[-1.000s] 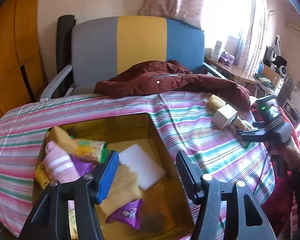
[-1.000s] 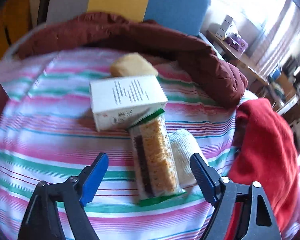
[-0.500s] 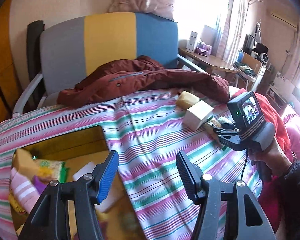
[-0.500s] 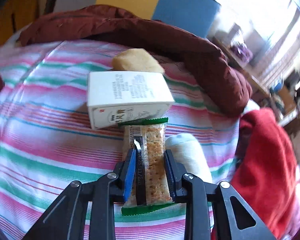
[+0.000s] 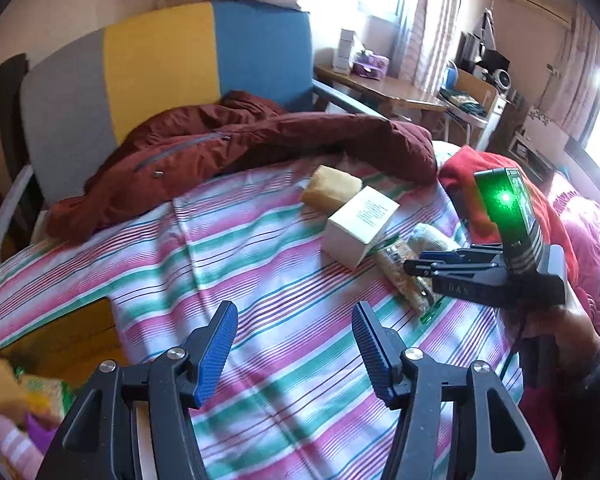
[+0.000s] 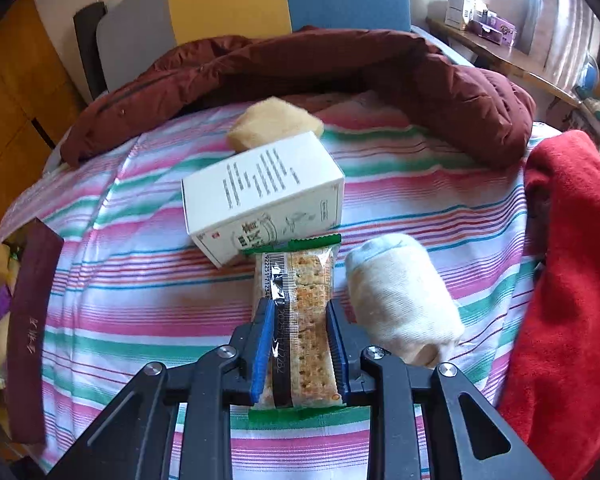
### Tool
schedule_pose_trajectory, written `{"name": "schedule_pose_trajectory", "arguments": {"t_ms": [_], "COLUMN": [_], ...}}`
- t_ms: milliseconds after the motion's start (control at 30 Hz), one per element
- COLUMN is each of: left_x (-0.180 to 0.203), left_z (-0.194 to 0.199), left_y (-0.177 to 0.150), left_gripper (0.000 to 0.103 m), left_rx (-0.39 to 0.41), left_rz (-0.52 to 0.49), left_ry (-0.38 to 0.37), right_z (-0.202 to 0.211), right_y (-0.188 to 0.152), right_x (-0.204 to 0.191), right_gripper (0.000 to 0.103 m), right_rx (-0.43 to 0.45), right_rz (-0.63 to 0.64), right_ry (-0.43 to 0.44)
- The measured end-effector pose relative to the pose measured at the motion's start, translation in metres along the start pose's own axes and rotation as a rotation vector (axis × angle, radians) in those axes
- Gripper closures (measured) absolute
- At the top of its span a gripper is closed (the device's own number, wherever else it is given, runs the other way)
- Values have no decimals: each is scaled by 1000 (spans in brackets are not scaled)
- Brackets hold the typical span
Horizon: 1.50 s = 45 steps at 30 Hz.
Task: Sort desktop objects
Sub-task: 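Grasp the cracker packet with the right tool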
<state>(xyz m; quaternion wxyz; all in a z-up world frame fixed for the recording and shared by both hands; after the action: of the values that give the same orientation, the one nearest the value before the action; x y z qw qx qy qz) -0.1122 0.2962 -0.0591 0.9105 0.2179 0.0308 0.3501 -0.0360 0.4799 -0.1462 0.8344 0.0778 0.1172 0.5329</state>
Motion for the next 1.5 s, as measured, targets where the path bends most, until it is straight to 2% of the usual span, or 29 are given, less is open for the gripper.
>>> {"name": "schedule_pose_trajectory", "arguments": {"t_ms": [167, 300, 433, 533, 833, 1200, 1400, 1500], "left_x": [12, 21, 25, 30, 42, 53, 54, 53], "left_z": [-20, -28, -30, -31, -37, -51, -61, -64], "left_y": [10, 17, 25, 30, 42, 56, 62, 64], "left_gripper": [43, 43, 43, 43, 43, 43, 43, 43], "left_rx": [-20, -9, 13, 30, 55, 52, 28, 14], "left_rz": [-34, -73, -89, -108, -165, -197, -195, -171], "left_ry": [-5, 38, 68, 94, 130, 137, 112, 64], "right_z": [-5, -6, -6, -5, -1, -10, -14, -15], "right_y": [3, 4, 5, 7, -1, -5, -8, -9], "right_x": [4, 5, 2, 0, -5, -6, -7, -5], "right_gripper": [70, 63, 48, 41, 36, 35, 36, 35], "right_rx": [-23, -24, -26, -24, -33, -68, -83, -89], "right_rz": [-20, -34, -31, -35, -2, 26, 49, 37], "right_ry": [21, 45, 63, 82, 92, 49, 25, 35]}}
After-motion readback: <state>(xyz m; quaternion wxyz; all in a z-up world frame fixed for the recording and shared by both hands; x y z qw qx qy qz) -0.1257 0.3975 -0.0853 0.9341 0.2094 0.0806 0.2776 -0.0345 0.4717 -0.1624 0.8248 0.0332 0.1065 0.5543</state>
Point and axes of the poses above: each gripper's, at about its wrist camera, not at the fingertips, and z roughly against the way its jaws point, x to its right, y to its top, the point moved 8 cm from there along -z, roughly the way its jaws point, and after that the axes turned 14 degrees about -x, right-handed, at the moved point
